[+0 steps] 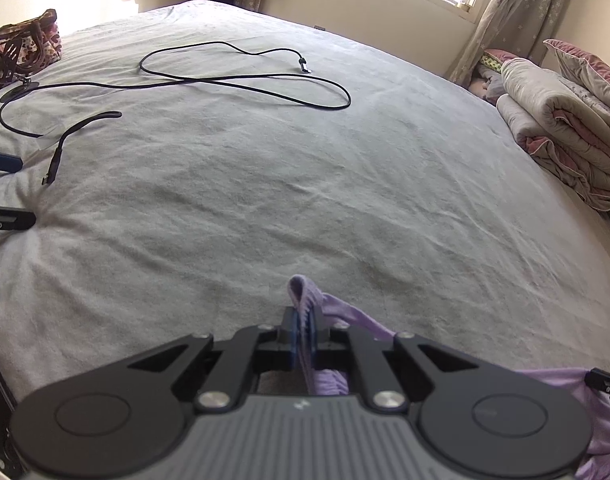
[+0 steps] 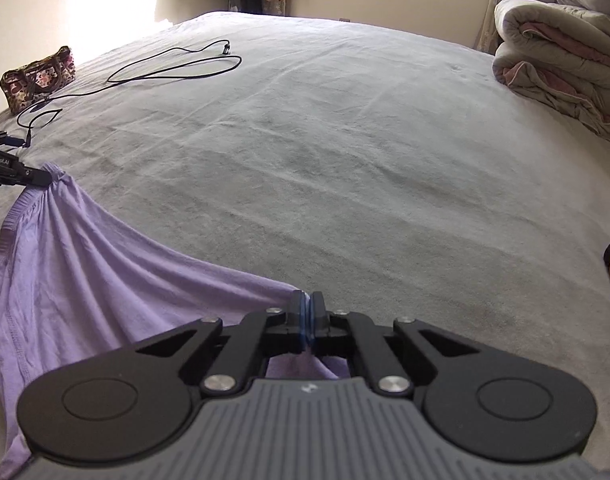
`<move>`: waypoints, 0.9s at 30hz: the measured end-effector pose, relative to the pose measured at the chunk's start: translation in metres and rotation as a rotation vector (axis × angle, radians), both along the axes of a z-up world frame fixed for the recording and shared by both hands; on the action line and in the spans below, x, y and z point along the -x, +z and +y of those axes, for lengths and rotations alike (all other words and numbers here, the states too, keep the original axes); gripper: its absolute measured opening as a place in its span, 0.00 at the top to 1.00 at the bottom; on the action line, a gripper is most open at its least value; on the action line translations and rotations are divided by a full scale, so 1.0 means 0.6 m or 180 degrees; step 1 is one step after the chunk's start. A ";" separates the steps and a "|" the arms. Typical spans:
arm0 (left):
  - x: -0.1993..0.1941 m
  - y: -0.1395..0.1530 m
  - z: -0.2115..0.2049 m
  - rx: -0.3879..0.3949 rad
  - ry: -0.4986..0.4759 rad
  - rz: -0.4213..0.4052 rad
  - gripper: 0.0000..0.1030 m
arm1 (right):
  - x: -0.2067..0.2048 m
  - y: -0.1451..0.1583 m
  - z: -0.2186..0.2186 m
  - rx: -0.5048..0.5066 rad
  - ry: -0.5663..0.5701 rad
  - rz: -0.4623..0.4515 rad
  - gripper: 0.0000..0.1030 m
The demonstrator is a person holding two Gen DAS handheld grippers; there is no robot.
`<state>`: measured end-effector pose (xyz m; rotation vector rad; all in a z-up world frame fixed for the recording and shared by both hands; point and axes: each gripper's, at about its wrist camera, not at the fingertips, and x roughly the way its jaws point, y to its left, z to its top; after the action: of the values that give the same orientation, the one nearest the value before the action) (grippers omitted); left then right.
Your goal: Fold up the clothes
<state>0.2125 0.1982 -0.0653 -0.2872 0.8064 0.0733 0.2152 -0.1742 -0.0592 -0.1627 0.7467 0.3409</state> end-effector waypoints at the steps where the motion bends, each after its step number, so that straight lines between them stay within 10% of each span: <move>1: -0.006 0.003 -0.001 -0.0014 -0.0004 -0.0023 0.95 | -0.009 0.007 -0.001 0.0014 -0.0066 -0.0076 0.98; 18: -0.089 -0.022 -0.025 -0.0187 0.0037 -0.0114 0.90 | -0.105 -0.035 0.021 0.0298 -0.0441 -0.0141 0.96; 27: -0.002 0.009 0.001 0.0308 0.0163 0.0008 0.63 | -0.046 0.013 -0.001 -0.0032 -0.0433 -0.0009 0.64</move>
<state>0.2139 0.1989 -0.0597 -0.3993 0.8065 0.0831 0.2428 -0.1748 -0.0517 -0.1022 0.7490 0.2151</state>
